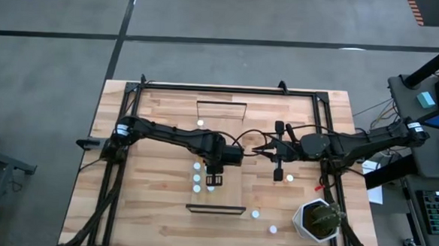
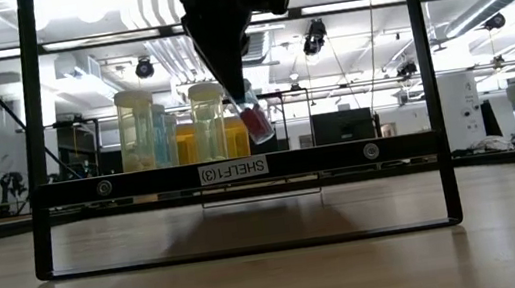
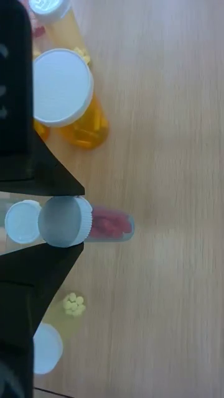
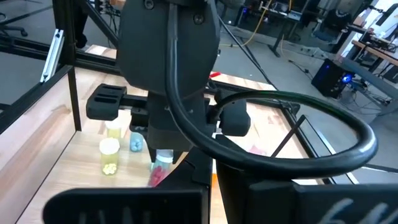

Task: Pick and place medicine bottles onto shelf by color
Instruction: Put the blue pill bottle aligned with the other blue pill bottle on the shelf

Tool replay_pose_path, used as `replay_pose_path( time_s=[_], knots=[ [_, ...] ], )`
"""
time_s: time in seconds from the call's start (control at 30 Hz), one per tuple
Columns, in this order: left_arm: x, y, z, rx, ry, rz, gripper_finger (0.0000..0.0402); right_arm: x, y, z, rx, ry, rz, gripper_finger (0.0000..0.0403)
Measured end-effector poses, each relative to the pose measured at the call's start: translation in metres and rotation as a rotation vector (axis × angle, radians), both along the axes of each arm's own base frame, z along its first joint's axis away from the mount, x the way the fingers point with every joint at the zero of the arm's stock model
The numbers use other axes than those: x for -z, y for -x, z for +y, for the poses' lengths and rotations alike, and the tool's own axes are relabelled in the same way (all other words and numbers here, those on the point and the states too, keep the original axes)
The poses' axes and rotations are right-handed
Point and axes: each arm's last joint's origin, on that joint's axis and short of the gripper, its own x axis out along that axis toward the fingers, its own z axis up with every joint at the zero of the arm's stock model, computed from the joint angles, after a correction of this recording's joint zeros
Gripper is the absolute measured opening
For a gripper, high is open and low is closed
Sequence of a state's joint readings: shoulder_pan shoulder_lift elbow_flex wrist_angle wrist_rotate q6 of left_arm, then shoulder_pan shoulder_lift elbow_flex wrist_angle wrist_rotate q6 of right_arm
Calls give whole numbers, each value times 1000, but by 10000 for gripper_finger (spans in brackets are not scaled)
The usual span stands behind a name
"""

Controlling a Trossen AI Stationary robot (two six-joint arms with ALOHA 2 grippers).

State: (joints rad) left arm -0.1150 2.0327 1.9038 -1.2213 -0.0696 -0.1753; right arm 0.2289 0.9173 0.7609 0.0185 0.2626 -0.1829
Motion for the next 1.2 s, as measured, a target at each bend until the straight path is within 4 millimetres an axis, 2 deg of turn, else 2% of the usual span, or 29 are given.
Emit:
replay_pose_path(
  time_s=[0.77, 1.2],
  knots=[
    [8, -10, -9, 31, 8, -78, 89, 1, 0, 0, 0, 2, 6, 9],
    [16, -2, -7, 59, -10, 9, 89, 1, 0, 0, 0, 2, 8, 9]
  ],
)
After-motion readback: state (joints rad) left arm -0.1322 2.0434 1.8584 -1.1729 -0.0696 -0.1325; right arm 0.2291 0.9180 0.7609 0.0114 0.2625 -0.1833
